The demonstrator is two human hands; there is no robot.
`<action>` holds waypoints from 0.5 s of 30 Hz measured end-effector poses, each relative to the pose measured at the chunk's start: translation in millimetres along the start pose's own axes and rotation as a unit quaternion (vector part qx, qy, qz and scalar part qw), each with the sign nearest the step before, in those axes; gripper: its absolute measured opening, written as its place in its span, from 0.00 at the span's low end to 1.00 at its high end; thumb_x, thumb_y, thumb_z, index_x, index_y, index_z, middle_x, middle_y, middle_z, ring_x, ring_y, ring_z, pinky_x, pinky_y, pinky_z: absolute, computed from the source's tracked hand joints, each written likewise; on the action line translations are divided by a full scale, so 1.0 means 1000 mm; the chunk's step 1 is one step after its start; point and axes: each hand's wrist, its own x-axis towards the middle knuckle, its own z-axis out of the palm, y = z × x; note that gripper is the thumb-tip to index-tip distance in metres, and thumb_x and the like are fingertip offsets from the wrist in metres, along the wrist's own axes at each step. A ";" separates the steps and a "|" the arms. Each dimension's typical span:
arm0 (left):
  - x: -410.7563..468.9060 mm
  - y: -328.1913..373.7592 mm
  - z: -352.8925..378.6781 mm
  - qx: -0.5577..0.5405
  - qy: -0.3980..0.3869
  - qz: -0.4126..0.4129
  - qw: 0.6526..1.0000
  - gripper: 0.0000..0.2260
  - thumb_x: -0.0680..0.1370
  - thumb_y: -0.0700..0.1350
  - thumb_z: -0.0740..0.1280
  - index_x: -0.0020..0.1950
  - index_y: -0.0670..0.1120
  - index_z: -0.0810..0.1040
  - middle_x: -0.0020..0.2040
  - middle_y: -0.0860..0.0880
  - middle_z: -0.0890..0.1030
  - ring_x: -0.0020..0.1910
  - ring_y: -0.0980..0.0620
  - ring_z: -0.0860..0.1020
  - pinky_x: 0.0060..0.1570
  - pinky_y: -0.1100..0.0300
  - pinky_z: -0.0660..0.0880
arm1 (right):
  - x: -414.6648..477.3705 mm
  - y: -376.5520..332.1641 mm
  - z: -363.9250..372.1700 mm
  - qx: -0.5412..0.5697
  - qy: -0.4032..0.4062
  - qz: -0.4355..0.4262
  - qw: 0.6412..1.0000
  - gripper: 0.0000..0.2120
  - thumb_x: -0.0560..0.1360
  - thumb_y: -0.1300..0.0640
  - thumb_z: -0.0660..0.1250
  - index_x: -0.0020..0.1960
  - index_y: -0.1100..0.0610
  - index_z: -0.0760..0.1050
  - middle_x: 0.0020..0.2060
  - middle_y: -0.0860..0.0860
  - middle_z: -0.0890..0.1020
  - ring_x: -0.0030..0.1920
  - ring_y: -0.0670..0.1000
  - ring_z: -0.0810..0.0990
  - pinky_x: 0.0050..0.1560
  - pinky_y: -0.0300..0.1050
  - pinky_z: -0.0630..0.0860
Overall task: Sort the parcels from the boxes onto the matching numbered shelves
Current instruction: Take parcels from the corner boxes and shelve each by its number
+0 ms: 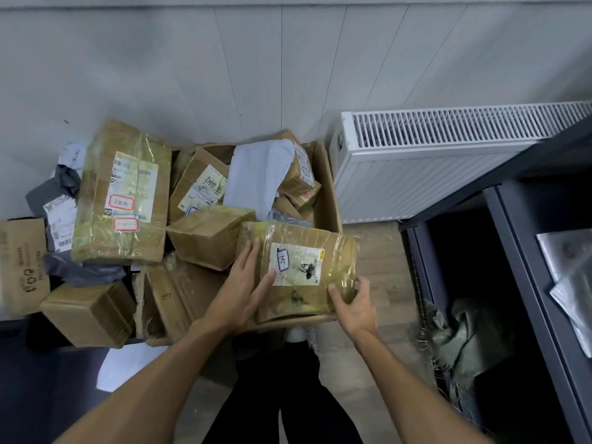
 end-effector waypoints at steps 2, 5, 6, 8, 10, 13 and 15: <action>0.001 0.002 0.001 -0.008 0.013 0.017 1.000 0.32 0.83 0.60 0.56 0.82 0.52 0.47 0.82 0.56 0.48 0.79 0.63 0.45 0.78 0.58 0.47 | 0.002 -0.001 -0.003 0.032 0.003 0.004 0.999 0.27 0.76 0.42 0.71 0.68 0.52 0.65 0.51 0.49 0.76 0.55 0.53 0.76 0.54 0.45 0.71; 0.003 0.008 -0.005 -0.036 0.049 0.050 0.997 0.24 0.85 0.55 0.56 0.81 0.52 0.58 0.79 0.53 0.61 0.78 0.61 0.57 0.78 0.54 0.56 | -0.001 -0.007 -0.008 0.019 0.110 -0.060 0.992 0.22 0.77 0.43 0.70 0.62 0.53 0.67 0.47 0.51 0.78 0.51 0.57 0.78 0.51 0.50 0.72; 0.003 0.012 -0.009 -0.051 0.063 0.052 0.995 0.20 0.85 0.54 0.56 0.78 0.54 0.62 0.76 0.53 0.65 0.74 0.64 0.61 0.76 0.53 0.59 | -0.004 -0.013 -0.012 0.030 0.145 -0.093 0.985 0.19 0.77 0.45 0.69 0.61 0.52 0.67 0.47 0.51 0.78 0.50 0.56 0.77 0.52 0.51 0.72; 0.001 0.016 -0.014 -0.070 0.095 0.036 0.992 0.15 0.85 0.54 0.55 0.72 0.59 0.65 0.69 0.53 0.70 0.66 0.73 0.65 0.73 0.53 0.63 | -0.010 -0.030 -0.020 0.055 0.185 -0.145 0.970 0.16 0.78 0.48 0.69 0.60 0.51 0.68 0.49 0.48 0.76 0.49 0.51 0.74 0.52 0.49 0.69; 0.000 0.022 -0.015 -0.076 0.126 0.010 0.989 0.16 0.85 0.55 0.55 0.73 0.59 0.65 0.67 0.54 0.71 0.62 0.72 0.67 0.72 0.51 0.64 | -0.013 -0.045 -0.028 0.043 0.194 -0.178 0.964 0.13 0.78 0.50 0.68 0.58 0.49 0.66 0.48 0.47 0.74 0.48 0.49 0.72 0.47 0.45 0.64; -0.006 0.032 -0.007 -0.105 0.129 -0.015 0.986 0.27 0.84 0.57 0.57 0.81 0.62 0.49 0.70 0.58 0.69 0.67 0.60 0.69 0.69 0.57 0.63 | -0.013 -0.041 -0.036 0.000 0.159 -0.168 0.973 0.12 0.79 0.51 0.66 0.56 0.49 0.64 0.44 0.48 0.73 0.43 0.51 0.72 0.36 0.42 0.61; -0.008 0.034 0.000 -0.126 0.100 0.007 0.987 0.34 0.81 0.59 0.62 0.80 0.65 0.43 0.73 0.57 0.68 0.70 0.59 0.68 0.69 0.57 0.63 | -0.011 -0.027 -0.038 -0.003 0.150 -0.136 0.979 0.11 0.80 0.51 0.66 0.57 0.51 0.65 0.42 0.48 0.73 0.43 0.54 0.75 0.36 0.42 0.63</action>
